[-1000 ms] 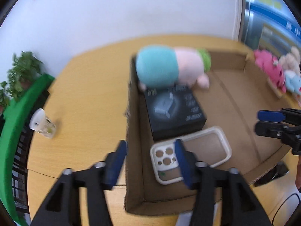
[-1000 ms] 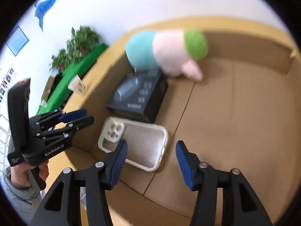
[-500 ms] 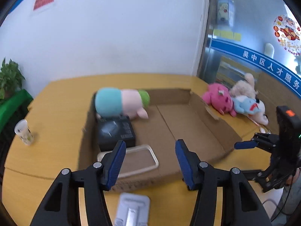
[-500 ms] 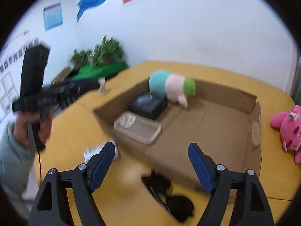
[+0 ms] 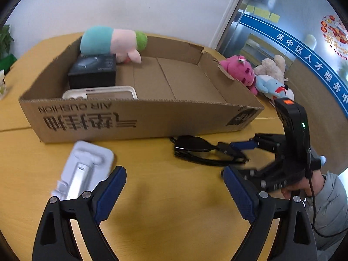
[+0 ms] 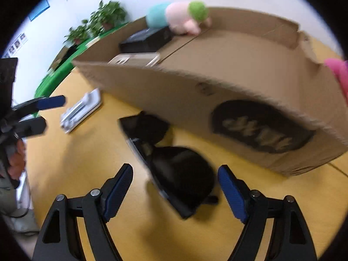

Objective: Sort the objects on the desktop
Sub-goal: 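Open the right tool and move it to the black sunglasses, then close the right tool on the sunglasses and lift them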

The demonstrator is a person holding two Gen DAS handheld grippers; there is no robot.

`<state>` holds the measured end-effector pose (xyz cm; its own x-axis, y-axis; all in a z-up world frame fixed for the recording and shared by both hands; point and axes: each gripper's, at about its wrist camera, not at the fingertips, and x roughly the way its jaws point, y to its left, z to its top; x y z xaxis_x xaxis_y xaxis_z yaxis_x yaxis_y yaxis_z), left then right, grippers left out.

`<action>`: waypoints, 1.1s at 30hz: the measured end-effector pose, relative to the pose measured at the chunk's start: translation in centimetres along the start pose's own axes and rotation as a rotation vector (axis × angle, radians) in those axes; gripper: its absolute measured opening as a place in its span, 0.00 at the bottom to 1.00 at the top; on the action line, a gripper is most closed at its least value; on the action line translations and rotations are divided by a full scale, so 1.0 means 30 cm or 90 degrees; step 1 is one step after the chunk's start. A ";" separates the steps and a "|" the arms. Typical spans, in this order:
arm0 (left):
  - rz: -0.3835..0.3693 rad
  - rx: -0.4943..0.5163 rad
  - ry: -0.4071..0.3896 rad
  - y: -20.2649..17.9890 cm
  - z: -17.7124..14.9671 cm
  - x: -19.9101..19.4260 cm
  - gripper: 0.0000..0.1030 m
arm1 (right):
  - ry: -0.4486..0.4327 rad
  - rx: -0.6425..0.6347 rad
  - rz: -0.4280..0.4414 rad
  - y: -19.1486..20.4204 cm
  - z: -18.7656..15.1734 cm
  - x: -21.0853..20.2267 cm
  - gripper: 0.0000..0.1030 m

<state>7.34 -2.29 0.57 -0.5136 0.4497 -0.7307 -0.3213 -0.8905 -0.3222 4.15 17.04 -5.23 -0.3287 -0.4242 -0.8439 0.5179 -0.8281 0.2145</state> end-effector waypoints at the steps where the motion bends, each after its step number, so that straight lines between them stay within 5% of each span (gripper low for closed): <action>1: -0.012 -0.010 0.004 0.005 -0.004 0.006 0.89 | 0.010 -0.013 0.010 0.029 -0.011 0.005 0.80; 5: -0.074 -0.062 0.025 0.038 -0.009 0.041 0.89 | 0.016 -0.052 0.078 0.156 -0.078 -0.020 0.79; 12: -0.175 -0.123 0.079 0.051 0.011 0.161 0.89 | -0.033 0.019 0.041 0.151 -0.048 -0.011 0.78; 16: -0.219 -0.144 0.093 0.044 0.021 0.220 0.85 | -0.023 0.001 0.041 0.190 -0.036 0.043 0.55; 18: -0.211 -0.142 0.082 0.038 0.020 0.222 0.73 | -0.035 -0.001 0.037 0.210 -0.051 0.036 0.55; 20: -0.208 -0.130 0.108 0.029 0.010 0.236 0.31 | -0.040 0.007 0.047 0.214 -0.073 0.026 0.55; 22: -0.165 -0.109 0.132 0.014 -0.010 0.248 0.20 | -0.045 0.011 0.058 0.223 -0.091 0.017 0.55; 27: -0.139 -0.086 0.121 -0.022 -0.035 0.207 0.19 | -0.057 0.023 0.074 0.253 -0.127 -0.003 0.55; 33: -0.127 -0.035 0.053 -0.092 0.047 0.048 0.19 | -0.134 0.012 0.081 0.282 -0.102 -0.125 0.55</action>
<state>6.37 0.91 1.25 -0.3767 0.6119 -0.6954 -0.3656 -0.7880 -0.4954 12.17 12.73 -1.76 -0.4197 -0.5909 -0.6890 0.5515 -0.7689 0.3235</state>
